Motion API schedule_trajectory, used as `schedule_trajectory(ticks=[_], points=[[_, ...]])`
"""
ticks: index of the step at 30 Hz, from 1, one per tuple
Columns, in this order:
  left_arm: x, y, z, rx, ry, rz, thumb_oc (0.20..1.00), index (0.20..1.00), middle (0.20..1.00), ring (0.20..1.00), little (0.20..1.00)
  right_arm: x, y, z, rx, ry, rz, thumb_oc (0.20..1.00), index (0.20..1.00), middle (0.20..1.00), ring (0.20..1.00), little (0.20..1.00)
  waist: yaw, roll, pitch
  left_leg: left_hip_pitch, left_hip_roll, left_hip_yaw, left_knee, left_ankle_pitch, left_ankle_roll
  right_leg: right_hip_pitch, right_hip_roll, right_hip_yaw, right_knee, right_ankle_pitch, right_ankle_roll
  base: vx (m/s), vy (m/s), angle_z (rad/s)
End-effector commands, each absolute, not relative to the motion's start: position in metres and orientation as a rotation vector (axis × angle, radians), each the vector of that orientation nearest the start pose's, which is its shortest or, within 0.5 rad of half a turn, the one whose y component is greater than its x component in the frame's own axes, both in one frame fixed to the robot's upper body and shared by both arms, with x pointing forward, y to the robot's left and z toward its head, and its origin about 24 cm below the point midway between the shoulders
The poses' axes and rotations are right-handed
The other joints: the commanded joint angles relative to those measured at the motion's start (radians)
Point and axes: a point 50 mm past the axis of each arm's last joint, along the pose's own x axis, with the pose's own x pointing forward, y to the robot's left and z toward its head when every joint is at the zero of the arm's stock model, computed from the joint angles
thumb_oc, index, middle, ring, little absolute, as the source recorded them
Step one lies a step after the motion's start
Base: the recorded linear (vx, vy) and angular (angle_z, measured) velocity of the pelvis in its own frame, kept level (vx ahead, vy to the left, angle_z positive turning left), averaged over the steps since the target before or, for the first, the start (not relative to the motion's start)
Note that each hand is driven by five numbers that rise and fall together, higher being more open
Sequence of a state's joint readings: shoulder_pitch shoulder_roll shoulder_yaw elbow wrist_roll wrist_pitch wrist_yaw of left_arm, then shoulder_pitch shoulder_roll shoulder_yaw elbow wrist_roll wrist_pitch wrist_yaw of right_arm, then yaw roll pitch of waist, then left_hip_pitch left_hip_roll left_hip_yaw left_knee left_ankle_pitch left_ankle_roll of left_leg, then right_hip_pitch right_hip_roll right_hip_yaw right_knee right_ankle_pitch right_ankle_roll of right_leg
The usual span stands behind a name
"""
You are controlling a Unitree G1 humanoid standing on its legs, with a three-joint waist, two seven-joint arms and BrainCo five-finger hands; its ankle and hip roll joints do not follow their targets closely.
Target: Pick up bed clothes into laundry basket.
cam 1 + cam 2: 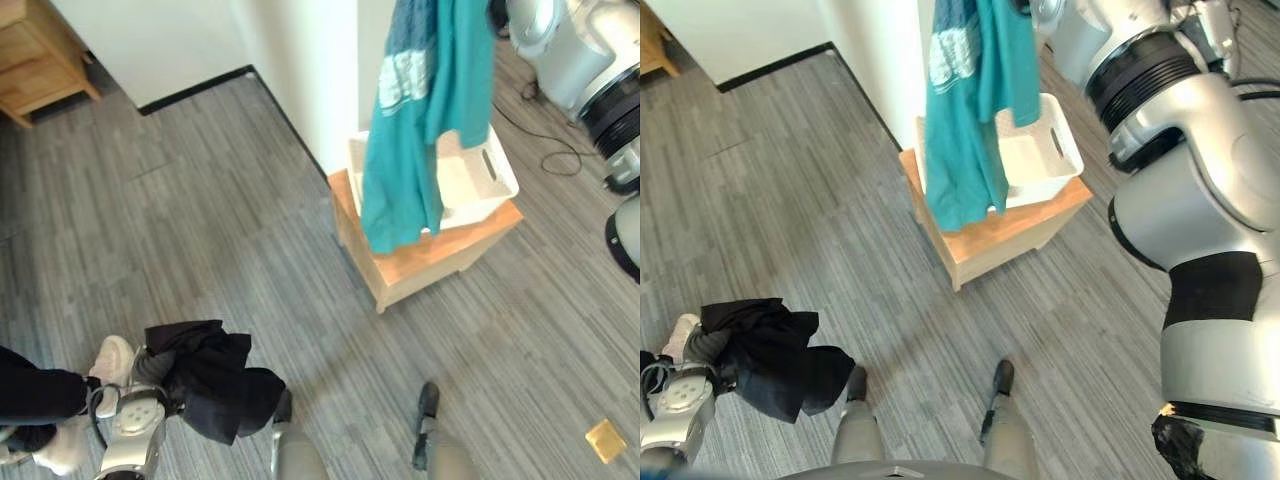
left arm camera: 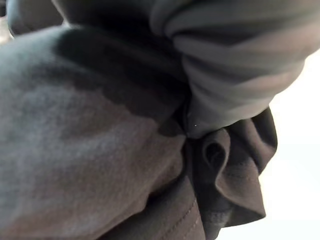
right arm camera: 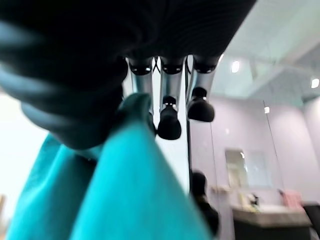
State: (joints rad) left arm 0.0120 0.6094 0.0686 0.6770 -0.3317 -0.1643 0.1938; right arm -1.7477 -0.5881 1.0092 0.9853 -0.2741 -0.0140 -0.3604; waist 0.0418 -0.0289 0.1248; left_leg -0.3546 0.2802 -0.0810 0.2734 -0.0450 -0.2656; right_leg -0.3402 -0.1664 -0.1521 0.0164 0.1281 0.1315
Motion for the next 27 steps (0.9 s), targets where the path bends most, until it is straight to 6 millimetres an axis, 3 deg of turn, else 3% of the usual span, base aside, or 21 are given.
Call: schedule_trajectory(ticks=[1, 3, 5, 6, 7, 8, 9, 11, 13, 14, 15, 16, 17, 18, 21, 23, 25, 26, 27], points=[[0.228, 0.376, 0.042, 0.43, 0.183, 0.553, 0.2, 0.2, 0.2, 0.2, 0.2, 0.362, -0.112, 0.459, -1.335, -0.977, -0.467, 0.2, 0.2, 0.2, 0.2, 0.2, 0.074, -0.031, 0.045, 0.35, -0.123, -0.041, 0.017, 0.215, 0.102, 0.087, 0.228, -0.065, -0.048, -0.147, -0.086, 0.1, 0.004, -0.22], [0.233, 0.375, 0.046, 0.44, 0.173, 0.546, 0.2, 0.2, 0.2, 0.2, 0.2, 0.362, -0.122, 0.46, -1.318, -0.96, -0.487, 0.2, 0.2, 0.2, 0.2, 0.2, 0.073, -0.057, 0.053, 0.327, -0.115, -0.046, -0.063, 0.154, 0.121, 0.09, 0.212, -0.044, -0.024, -0.165, -0.077, 0.17, 0.017, -0.02], [0.234, 0.371, 0.043, 0.439, 0.183, 0.526, 0.2, 0.2, 0.2, 0.2, 0.2, 0.359, -0.133, 0.466, -1.284, -0.956, -0.521, 0.2, 0.2, 0.2, 0.2, 0.2, 0.107, -0.116, 0.095, 0.167, -0.152, -0.023, -0.078, 0.046, 0.14, 0.147, 0.169, -0.002, -0.029, -0.2, -0.07, 0.34, -0.032, -0.14], [0.234, 0.37, 0.041, 0.437, 0.189, 0.517, 0.2, 0.2, 0.2, 0.2, 0.2, 0.359, -0.138, 0.465, -1.279, -0.948, -0.529, 0.2, 0.2, 0.2, 0.2, 0.2, 0.126, -0.125, 0.11, 0.111, -0.17, -0.009, -0.117, 0.049, 0.141, 0.181, 0.167, 0.017, -0.035, -0.212, -0.071, 0.47, -0.011, -0.17], [0.232, 0.364, 0.036, 0.431, 0.199, 0.488, 0.2, 0.2, 0.2, 0.2, 0.2, 0.356, -0.155, 0.468, -1.274, -0.935, -0.587, 0.2, 0.2, 0.2, 0.2, 0.2, 0.16, -0.107, 0.133, -0.022, -0.157, 0.08, -0.194, 0.167, 0.131, 0.273, 0.181, 0.033, -0.046, -0.249, -0.079, 0.47, 0.002, -0.16], [0.232, 0.36, 0.034, 0.437, 0.203, 0.463, 0.2, 0.2, 0.2, 0.2, 0.2, 0.355, -0.166, 0.469, -1.295, -0.916, -0.616, 0.2, 0.2, 0.2, 0.2, 0.2, 0.177, -0.101, 0.137, -0.064, -0.153, 0.149, -0.23, 0.205, 0.13, 0.312, 0.186, 0.039, -0.049, -0.263, -0.083, 0.37, 0.013, -0.02], [0.233, 0.359, 0.034, 0.437, 0.203, 0.46, 0.2, 0.2, 0.2, 0.2, 0.2, 0.355, -0.167, 0.469, -1.297, -0.914, -0.617, 0.2, 0.2, 0.2, 0.2, 0.2, 0.183, -0.105, 0.14, -0.056, -0.156, 0.156, -0.237, 0.206, 0.13, 0.315, 0.181, 0.044, -0.051, -0.266, -0.083, 0.28, 0.035, 0.17], [0.225, 0.358, 0.025, 0.452, 0.244, 0.441, 0.2, 0.2, 0.2, 0.2, 0.2, 0.361, -0.176, 0.458, -1.374, -0.86, -0.622, 0.2, 0.2, 0.2, 0.2, 0.2, 0.198, -0.095, 0.128, -0.015, -0.14, 0.237, -0.319, 0.225, 0.137, 0.367, 0.189, 0.056, -0.011, -0.313, -0.079, 0.38, 0.155, -0.41], [0.221, 0.358, 0.016, 0.469, 0.289, 0.456, 0.2, 0.2, 0.2, 0.2, 0.2, 0.369, -0.184, 0.441, -1.395, -0.802, -0.61, 0.2, 0.2, 0.2, 0.2, 0.2, 0.184, -0.115, 0.096, 0.033, -0.163, 0.23, -0.332, 0.233, 0.163, 0.424, 0.182, 0.086, 0.044, -0.337, -0.061, 0.47, 0.212, -0.15], [0.223, 0.356, 0.014, 0.497, 0.302, 0.445, 0.2, 0.2, 0.2, 0.2, 0.2, 0.371, -0.186, 0.436, -1.406, -0.79, -0.601, 0.2, 0.2, 0.2, 0.2, 0.2, 0.177, -0.136, 0.086, 0.066, -0.174, 0.259, -0.331, 0.218, 0.18, 0.429, 0.161, 0.082, 0.122, -0.334, -0.027, 0.4, 0.183, 0.43], [0.22, 0.357, 0.011, 0.497, 0.316, 0.451, 0.2, 0.2, 0.2, 0.2, 0.2, 0.372, -0.187, 0.433, -1.408, -0.777, -0.597, 0.2, 0.2, 0.2, 0.2, 0.2, 0.171, -0.144, 0.083, 0.105, -0.18, 0.275, -0.333, 0.203, 0.191, 0.413, 0.139, 0.072, 0.195, -0.283, -0.003, 0.45, 0.245, 0.01], [0.221, 0.355, 0.011, 0.512, 0.317, 0.437, 0.2, 0.2, 0.2, 0.2, 0.2, 0.37, -0.188, 0.439, -1.398, -0.777, -0.607, 0.2, 0.2, 0.2, 0.2, 0.2, 0.135, -0.144, 0.094, 0.193, -0.182, 0.296, -0.339, 0.172, 0.213, 0.34, 0.098, 0.068, 0.407, -0.167, 0.035, 0.38, 0.249, -0.31], [0.222, 0.353, 0.011, 0.518, 0.316, 0.433, 0.2, 0.2, 0.2, 0.2, 0.2, 0.369, -0.188, 0.44, -1.385, -0.78, -0.611, 0.2, 0.2, 0.2, 0.2, 0.2, 0.123, -0.119, 0.094, 0.226, -0.164, 0.294, -0.35, 0.167, 0.218, 0.288, 0.107, 0.067, 0.478, -0.136, 0.036, 0.34, 0.233, -0.48], [0.224, 0.351, 0.011, 0.515, 0.307, 0.427, 0.2, 0.2, 0.2, 0.2, 0.2, 0.369, -0.188, 0.441, -1.383, -0.784, -0.615, 0.2, 0.2, 0.2, 0.2, 0.2, 0.116, -0.111, 0.095, 0.249, -0.16, 0.296, -0.353, 0.156, 0.218, 0.251, 0.086, 0.053, 0.516, -0.129, 0.042, 0.24, 0.103, -0.28], [0.233, 0.348, 0.02, 0.494, 0.257, 0.424, 0.2, 0.2, 0.2, 0.2, 0.2, 0.366, -0.195, 0.444, -1.408, -0.787, -0.643, 0.2, 0.2, 0.2, 0.2, 0.2, 0.091, -0.115, 0.087, 0.29, -0.149, 0.29, -0.361, 0.126, 0.198, 0.217, 0.001, -0.026, 0.389, -0.16, 0.028, 0.28, -0.048, -0.09], [0.233, 0.346, 0.018, 0.473, 0.254, 0.426, 0.2, 0.2, 0.2, 0.2, 0.2, 0.362, -0.195, 0.452, -1.426, -0.798, -0.655, 0.2, 0.2, 0.2, 0.2, 0.2, 0.063, -0.124, 0.078, 0.316, -0.147, 0.273, -0.361, 0.095, 0.179, 0.218, -0.02, -0.052, 0.197, -0.169, 0.022, 0.36, -0.137, -0.23], [0.229, 0.346, 0.011, 0.464, 0.28, 0.429, 0.2, 0.2, 0.2, 0.2, 0.2, 0.358, -0.199, 0.456, -1.455, -0.795, -0.671, 0.2, 0.2, 0.2, 0.2, 0.2, 0.029, -0.14, 0.065, 0.352, -0.144, 0.247, -0.361, 0.061, 0.162, 0.198, -0.024, -0.035, 0.013, -0.108, 0.044, 0.4, -0.166, -0.09], [0.223, 0.349, 0.007, 0.473, 0.306, 0.458, 0.2, 0.2, 0.2, 0.2, 0.2, 0.358, -0.219, 0.451, -1.49, -0.742, -0.721, 0.2, 0.2, 0.2, 0.2, 0.2, 0.019, -0.139, 0.062, 0.371, -0.133, 0.246, -0.361, 0.045, 0.155, 0.19, -0.033, -0.025, -0.039, -0.078, 0.066, 0.32, -0.152, 0.18], [0.226, 0.353, 0.013, 0.516, 0.3, 0.43, 0.2, 0.2, 0.2, 0.2, 0.2, 0.357, -0.212, 0.456, -1.489, -0.741, -0.701, 0.2, 0.2, 0.2, 0.2, 0.2, 0.013, -0.159, 0.054, 0.38, -0.139, 0.236, -0.361, 0.037, 0.152, 0.208, -0.038, -0.006, -0.078, -0.062, 0.071, 0.26, -0.117, 0.5]])
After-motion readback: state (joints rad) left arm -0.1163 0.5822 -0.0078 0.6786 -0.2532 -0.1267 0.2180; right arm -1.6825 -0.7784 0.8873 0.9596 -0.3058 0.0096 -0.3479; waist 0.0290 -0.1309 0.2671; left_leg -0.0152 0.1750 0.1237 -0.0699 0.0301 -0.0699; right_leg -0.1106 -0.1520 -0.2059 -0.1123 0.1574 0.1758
